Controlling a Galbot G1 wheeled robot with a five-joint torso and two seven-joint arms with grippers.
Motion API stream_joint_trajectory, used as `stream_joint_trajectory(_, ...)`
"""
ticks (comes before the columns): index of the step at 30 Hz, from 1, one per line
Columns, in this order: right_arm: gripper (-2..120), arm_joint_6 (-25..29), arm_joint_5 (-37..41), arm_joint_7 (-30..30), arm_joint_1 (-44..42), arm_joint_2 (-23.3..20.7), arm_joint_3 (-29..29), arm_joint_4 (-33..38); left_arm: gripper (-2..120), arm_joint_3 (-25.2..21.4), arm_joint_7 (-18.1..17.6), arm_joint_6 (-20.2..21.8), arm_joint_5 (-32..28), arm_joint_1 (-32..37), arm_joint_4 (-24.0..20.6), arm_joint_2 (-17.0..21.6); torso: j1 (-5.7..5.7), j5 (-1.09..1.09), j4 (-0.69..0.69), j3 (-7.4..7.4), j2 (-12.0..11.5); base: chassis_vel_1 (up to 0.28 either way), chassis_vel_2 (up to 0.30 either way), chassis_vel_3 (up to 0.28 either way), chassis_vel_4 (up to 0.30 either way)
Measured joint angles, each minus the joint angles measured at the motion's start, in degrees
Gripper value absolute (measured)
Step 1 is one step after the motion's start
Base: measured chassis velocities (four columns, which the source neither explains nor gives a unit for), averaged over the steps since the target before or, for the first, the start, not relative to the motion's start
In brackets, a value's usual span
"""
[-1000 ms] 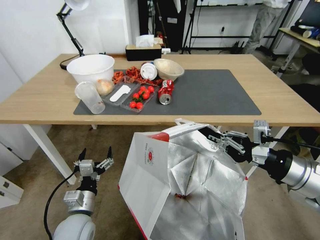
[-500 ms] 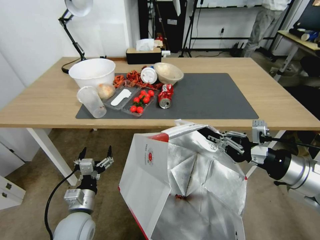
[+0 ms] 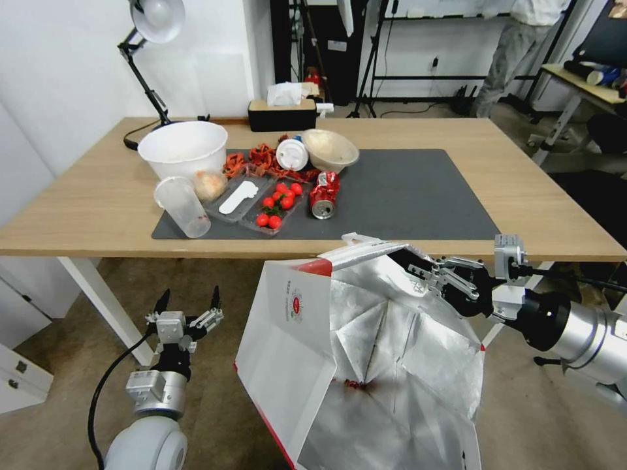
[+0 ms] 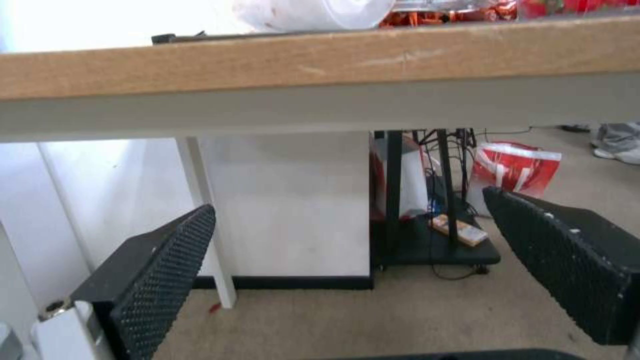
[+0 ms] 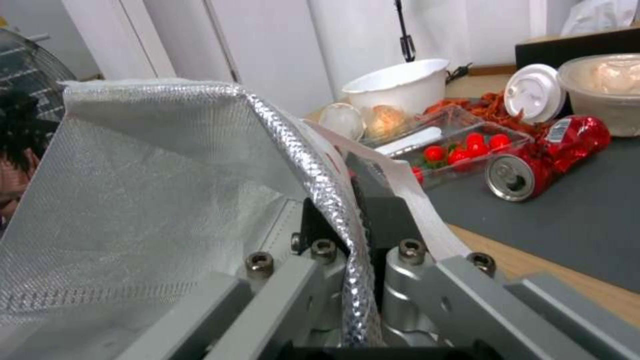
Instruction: Pick up the food delivery bag from the floor and place it on the table.
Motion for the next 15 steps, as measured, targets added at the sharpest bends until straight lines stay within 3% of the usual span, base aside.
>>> stream_joint_trajectory(15, 0, 0.0, -0.6, 0.0, -0.3, 0.6, -0.2, 0.1, 100, -0.5, 0.0, -0.1, -0.1, 0.0, 0.3, 0.3, 1.59, 0.00, 0.00, 2.05, 3.7, 0.000, 0.000, 0.000, 0.000)
